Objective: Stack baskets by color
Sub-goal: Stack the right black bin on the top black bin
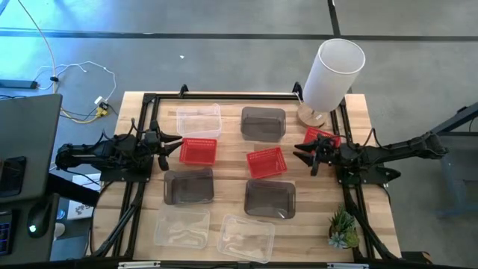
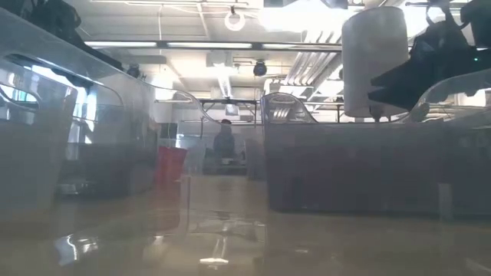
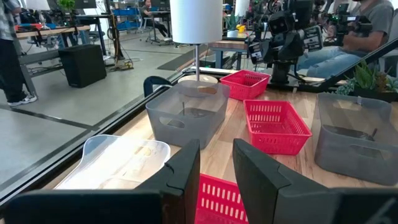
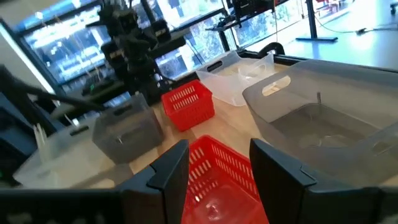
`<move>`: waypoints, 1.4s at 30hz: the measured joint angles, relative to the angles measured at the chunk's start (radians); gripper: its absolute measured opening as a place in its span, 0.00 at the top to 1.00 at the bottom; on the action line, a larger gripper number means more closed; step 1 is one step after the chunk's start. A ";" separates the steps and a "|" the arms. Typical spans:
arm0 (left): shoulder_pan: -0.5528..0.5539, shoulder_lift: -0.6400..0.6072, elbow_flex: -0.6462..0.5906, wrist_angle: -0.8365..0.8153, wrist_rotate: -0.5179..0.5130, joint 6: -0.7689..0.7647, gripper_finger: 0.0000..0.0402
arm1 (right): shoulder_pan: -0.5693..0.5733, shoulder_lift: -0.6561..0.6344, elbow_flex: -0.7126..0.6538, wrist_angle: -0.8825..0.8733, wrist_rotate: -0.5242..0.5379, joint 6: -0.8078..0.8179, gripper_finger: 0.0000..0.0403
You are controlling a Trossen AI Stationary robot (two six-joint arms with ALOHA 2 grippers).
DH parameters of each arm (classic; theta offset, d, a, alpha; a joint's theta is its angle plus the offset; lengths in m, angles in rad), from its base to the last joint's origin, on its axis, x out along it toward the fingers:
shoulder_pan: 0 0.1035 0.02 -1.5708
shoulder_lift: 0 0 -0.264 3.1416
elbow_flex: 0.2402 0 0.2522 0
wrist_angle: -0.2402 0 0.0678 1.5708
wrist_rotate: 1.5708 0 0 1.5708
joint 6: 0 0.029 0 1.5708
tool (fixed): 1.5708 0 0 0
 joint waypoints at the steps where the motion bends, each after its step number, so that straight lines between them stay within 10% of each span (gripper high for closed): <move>1: 0.000 0.000 0.000 0.000 0.000 0.000 0.79 | 0.000 0.000 0.000 0.010 0.006 0.017 0.61; 27: 0.000 0.000 0.000 0.004 -0.015 0.000 0.79 | 0.000 0.000 0.017 0.333 -0.012 -0.012 0.61; 42: 0.000 0.000 0.000 -0.002 -0.015 0.000 0.79 | 0.000 0.240 0.481 -0.302 -0.083 -0.115 0.61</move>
